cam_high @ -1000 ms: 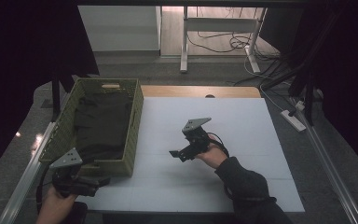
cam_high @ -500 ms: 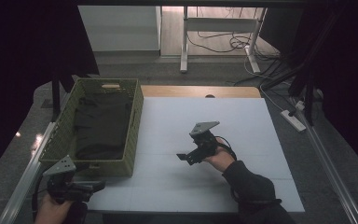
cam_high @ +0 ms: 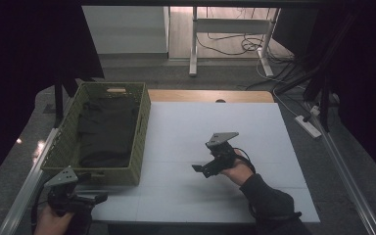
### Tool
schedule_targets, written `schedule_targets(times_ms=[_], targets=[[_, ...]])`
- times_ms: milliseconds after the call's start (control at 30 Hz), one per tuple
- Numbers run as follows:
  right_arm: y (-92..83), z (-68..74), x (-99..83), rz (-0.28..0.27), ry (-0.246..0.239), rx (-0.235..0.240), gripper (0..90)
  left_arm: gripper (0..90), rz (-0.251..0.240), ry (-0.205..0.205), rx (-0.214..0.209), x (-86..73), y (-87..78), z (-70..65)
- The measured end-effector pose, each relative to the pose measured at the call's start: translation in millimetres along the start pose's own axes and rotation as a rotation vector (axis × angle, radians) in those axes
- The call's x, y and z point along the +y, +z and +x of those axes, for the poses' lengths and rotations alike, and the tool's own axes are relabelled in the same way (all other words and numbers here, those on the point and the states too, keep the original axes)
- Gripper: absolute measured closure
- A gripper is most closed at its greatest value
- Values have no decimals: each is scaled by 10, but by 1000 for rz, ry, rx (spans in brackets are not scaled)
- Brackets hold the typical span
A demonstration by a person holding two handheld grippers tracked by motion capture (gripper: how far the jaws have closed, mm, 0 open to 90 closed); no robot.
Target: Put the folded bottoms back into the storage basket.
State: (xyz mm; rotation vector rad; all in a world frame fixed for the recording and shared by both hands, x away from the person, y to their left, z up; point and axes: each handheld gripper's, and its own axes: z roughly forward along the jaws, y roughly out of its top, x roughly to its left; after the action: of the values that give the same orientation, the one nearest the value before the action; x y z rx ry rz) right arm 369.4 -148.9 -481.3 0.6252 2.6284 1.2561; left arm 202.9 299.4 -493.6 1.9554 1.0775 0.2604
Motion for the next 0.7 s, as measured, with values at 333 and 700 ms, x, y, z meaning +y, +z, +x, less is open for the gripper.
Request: schedule_targets(times_ms=[333,700], targets=[[-80,-5,-99,4,13,-13,0,0,-16,-17,36,-80,-7,99],[-153,-13,-213,24,5,-45,0,0,-20,-54,29,-86,-8,136]])
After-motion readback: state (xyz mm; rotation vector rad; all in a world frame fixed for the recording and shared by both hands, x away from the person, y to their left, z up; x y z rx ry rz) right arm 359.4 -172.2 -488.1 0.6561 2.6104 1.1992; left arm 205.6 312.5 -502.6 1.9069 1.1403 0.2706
